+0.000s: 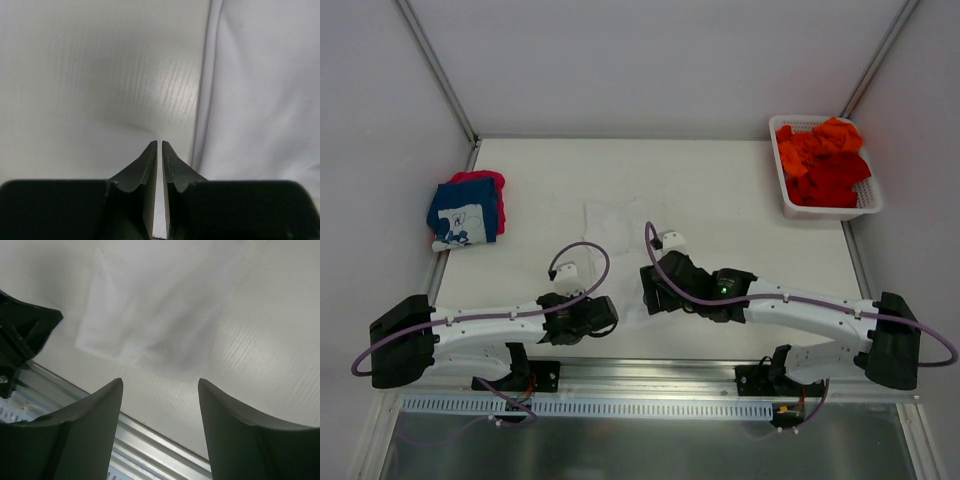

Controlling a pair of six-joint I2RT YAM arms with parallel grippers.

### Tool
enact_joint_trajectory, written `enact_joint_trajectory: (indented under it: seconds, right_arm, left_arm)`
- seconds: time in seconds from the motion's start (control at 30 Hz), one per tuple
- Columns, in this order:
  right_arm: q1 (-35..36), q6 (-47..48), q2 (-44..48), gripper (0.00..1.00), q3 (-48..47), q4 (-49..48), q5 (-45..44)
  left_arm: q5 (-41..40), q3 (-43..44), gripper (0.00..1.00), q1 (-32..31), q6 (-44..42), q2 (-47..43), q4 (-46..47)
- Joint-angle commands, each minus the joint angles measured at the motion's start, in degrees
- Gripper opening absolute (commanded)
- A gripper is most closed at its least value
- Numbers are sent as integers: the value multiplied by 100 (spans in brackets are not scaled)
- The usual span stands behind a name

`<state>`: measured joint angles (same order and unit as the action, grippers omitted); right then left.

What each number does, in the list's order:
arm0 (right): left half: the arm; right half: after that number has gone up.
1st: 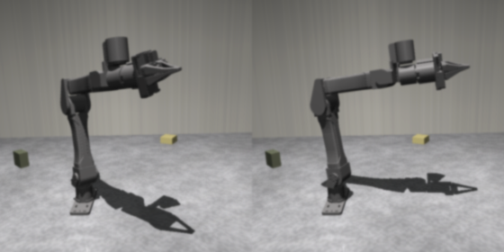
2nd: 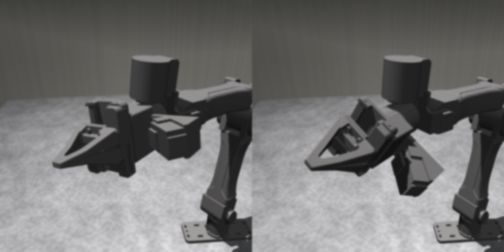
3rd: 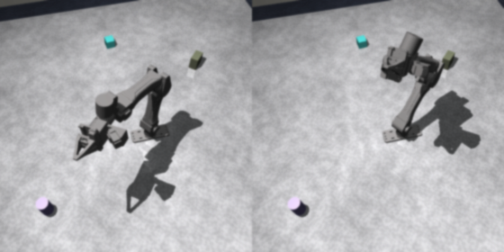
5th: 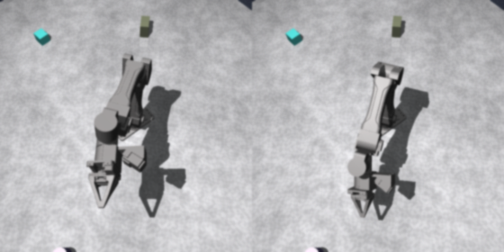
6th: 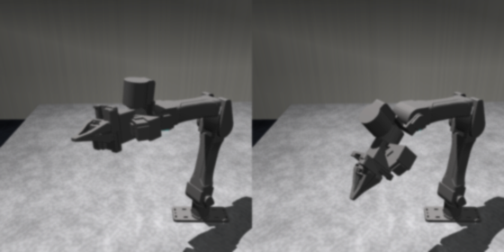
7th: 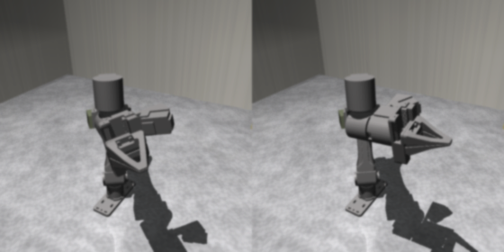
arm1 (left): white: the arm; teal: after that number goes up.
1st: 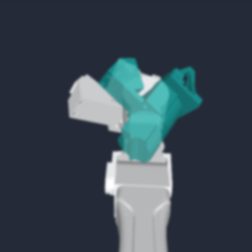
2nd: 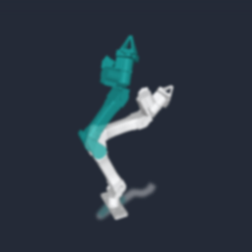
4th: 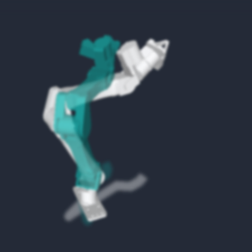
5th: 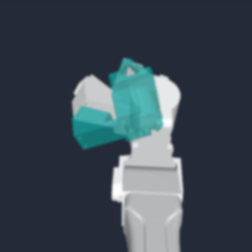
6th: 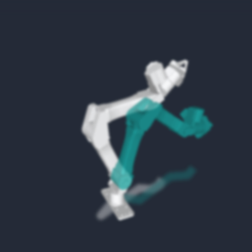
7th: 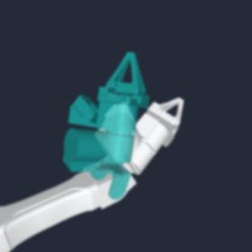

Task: Fold and stack the t-shirts
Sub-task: Fold the tshirt

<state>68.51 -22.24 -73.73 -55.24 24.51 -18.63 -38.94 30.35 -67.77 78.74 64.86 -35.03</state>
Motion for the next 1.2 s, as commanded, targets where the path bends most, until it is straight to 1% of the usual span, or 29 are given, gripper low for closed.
enact_joint_trajectory:
  seconds: [0.0, 0.23, 0.47, 0.53, 0.6, 0.67, 0.7, 0.73, 0.8, 0.83, 0.9, 0.93, 1.0, 1.07, 1.17]
  right_arm:
    - [13, -280, 52, 66, 435, 432, -413]
    - [13, -474, -325, 66, 787, 46, -237]
    - [-13, -641, -642, 69, 953, -69, -255]
    - [-48, -703, -712, 70, 1033, -201, -211]
    - [-101, -729, -721, 73, 1190, -428, -150]
    - [-162, -791, -748, 75, 1331, -622, -10]
    - [-223, -808, -748, 76, 1489, -867, 61]
    - [-259, -834, -748, 76, 1577, -1017, 122]
    - [-382, -878, -765, 76, 1796, -1368, 307]
    - [-408, -905, -774, 76, 1859, -1448, 351]
    - [-444, -958, -774, 77, 1938, -1615, 395]
    - [-453, -966, -774, 77, 2017, -1660, 413]
    - [-461, -1002, -713, 77, 2105, -1817, 448]
    - [-470, -1019, -643, 77, 2236, -1906, 492]
    - [-523, -1054, -467, 77, 2386, -1950, 501]
  left_arm:
    - [290, -134, 9, 36, 326, 97, -145]
    - [589, -222, 9, -26, 537, 229, -127]
    - [695, -608, 9, -193, 941, -324, -75]
    - [703, -723, 9, -210, 1046, -569, -57]
    - [703, -925, 10, -272, 1152, -763, 66]
    - [703, -1100, 14, -307, 1161, -1036, 215]
    - [703, -1153, 16, -325, 1170, -1115, 250]
    - [703, -1232, 23, -325, 1170, -1238, 277]
    - [712, -1320, 29, -334, 1179, -1387, 365]
    - [738, -1391, 39, -334, 1161, -1432, 408]
    - [747, -1470, 51, -377, 1161, -1520, 548]
    - [713, -1549, 64, -395, 1161, -1625, 602]
    - [686, -1646, 73, -421, 1223, -1748, 672]
    - [651, -1795, 77, -448, 1249, -1985, 716]
    - [651, -2024, 78, -457, 1311, -2416, 778]
